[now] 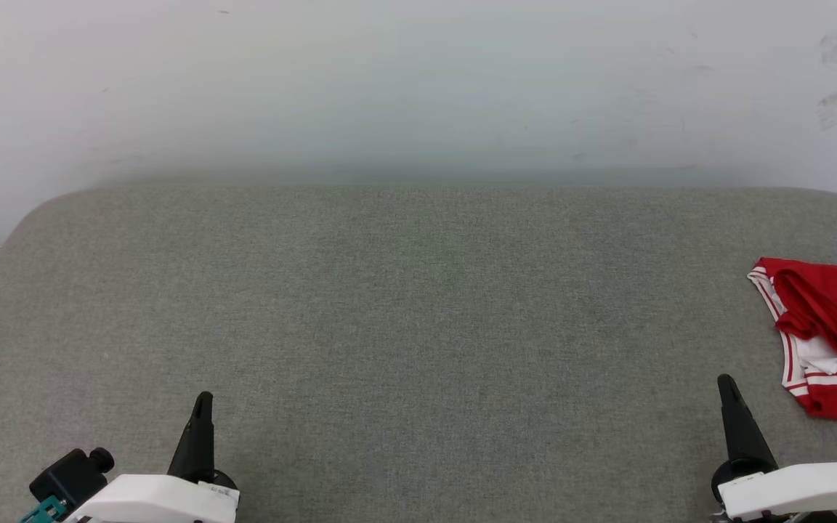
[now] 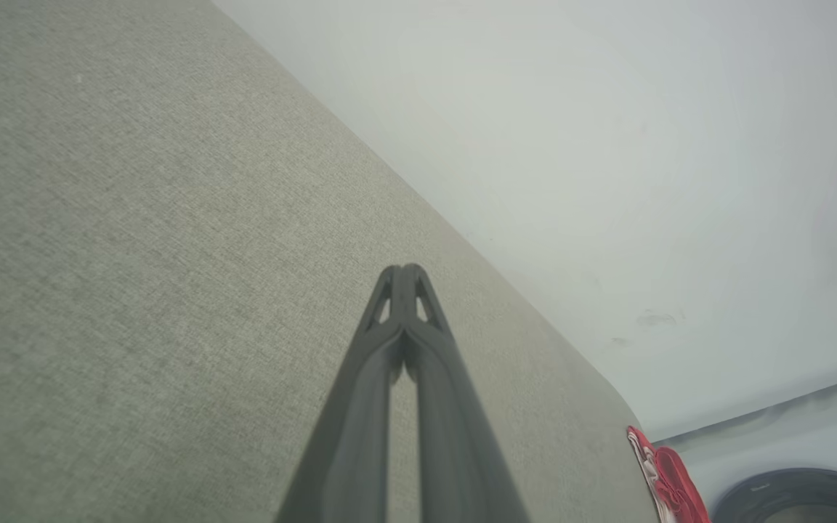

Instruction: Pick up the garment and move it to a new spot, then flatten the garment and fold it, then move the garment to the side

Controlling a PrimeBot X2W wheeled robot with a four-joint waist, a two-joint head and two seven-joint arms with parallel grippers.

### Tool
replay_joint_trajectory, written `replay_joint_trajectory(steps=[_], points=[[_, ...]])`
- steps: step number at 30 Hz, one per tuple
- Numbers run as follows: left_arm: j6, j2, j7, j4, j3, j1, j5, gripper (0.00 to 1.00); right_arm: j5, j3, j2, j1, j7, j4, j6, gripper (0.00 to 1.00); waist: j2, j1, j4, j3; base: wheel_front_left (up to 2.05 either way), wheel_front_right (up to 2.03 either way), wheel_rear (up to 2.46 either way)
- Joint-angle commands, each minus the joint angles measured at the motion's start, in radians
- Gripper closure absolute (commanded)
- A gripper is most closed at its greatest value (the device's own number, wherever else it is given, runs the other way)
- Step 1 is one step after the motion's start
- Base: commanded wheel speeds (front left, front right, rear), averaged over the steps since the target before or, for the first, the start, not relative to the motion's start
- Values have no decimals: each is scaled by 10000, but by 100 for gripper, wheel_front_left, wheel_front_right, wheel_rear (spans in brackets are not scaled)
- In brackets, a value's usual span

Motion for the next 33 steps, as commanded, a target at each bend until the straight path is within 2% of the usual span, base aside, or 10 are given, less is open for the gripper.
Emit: replay_joint_trajectory(steps=[1,33], points=[[-70,32,78,-49,42,-251,-398,100,403,-43,-69,-316,83,-69,-2,100,0,-1,-1,3,0,0,0],[-274,-41,927,407,286,-898,-3939,100,3747,-217,-36,-818,945,208,-3,100,0,-1,-29,61,0,0,0]])
